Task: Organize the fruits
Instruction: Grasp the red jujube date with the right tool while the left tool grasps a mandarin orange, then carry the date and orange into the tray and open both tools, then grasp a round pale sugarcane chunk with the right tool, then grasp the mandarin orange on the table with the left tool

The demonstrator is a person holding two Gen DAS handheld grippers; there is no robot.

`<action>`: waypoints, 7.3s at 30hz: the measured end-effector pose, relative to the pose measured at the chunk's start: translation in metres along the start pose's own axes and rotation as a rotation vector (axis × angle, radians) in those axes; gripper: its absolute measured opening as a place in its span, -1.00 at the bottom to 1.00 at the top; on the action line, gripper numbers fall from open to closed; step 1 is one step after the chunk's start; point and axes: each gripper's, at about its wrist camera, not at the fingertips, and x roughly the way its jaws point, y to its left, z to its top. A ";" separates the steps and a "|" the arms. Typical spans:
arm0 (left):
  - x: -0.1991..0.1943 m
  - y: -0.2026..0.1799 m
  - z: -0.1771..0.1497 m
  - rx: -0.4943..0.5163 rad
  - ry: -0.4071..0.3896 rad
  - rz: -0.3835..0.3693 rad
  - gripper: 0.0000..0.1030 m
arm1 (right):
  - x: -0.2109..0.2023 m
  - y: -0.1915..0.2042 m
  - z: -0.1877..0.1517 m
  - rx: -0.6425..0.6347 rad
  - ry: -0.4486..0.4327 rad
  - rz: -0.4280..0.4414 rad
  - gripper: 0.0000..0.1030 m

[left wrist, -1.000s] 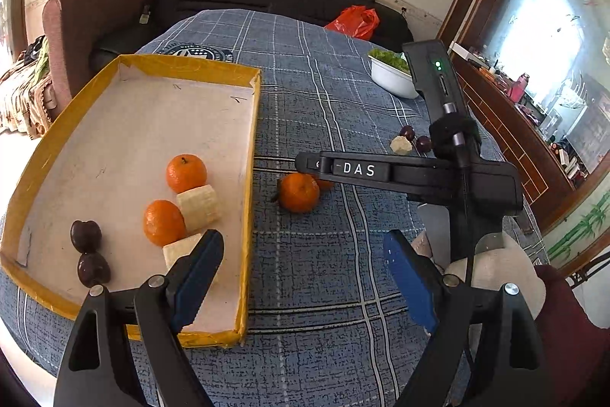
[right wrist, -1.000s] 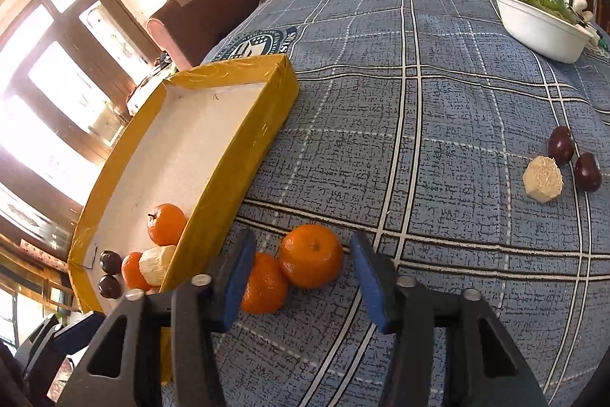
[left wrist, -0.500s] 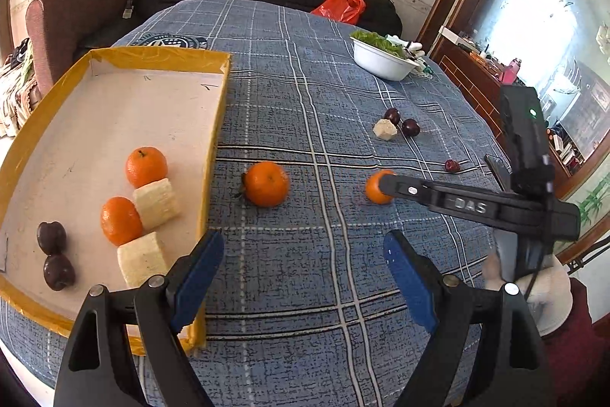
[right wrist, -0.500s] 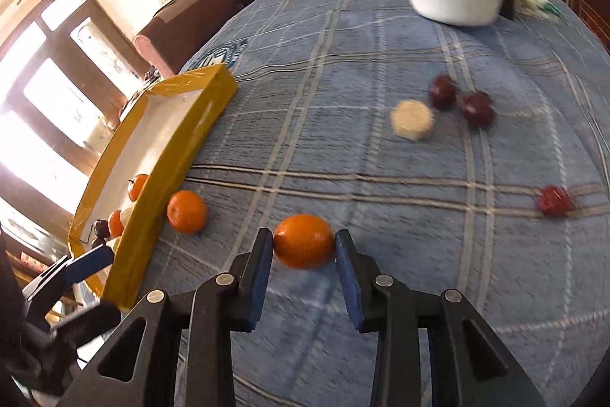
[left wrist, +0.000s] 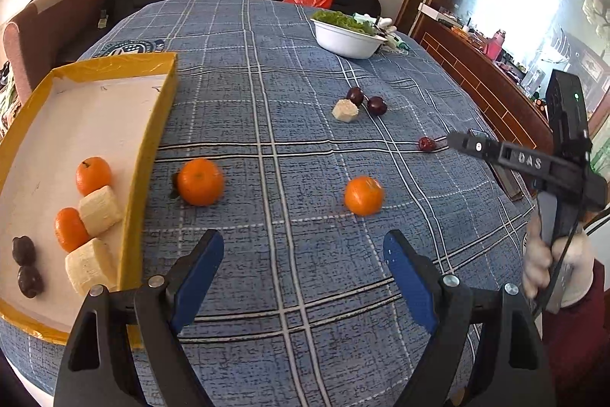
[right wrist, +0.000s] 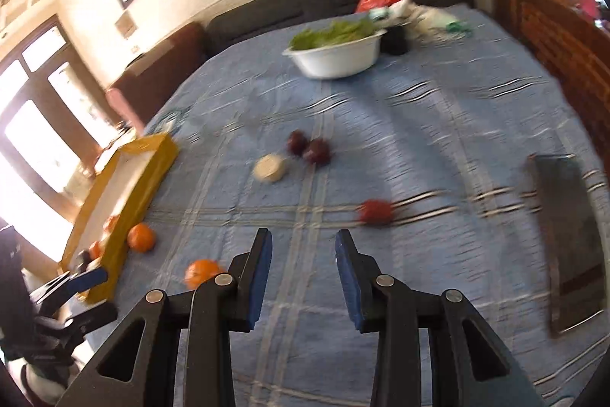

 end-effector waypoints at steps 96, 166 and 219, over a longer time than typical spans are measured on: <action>-0.135 0.265 -0.056 -0.662 -0.362 0.102 0.44 | 0.160 0.383 -0.040 -0.800 0.355 0.067 0.03; -0.005 0.045 0.009 -0.125 -0.031 0.023 0.71 | 0.121 0.085 0.052 -0.214 0.040 -0.189 0.13; 0.071 0.020 0.036 0.061 0.076 0.162 0.73 | 0.079 0.022 0.006 0.023 0.049 0.081 -0.39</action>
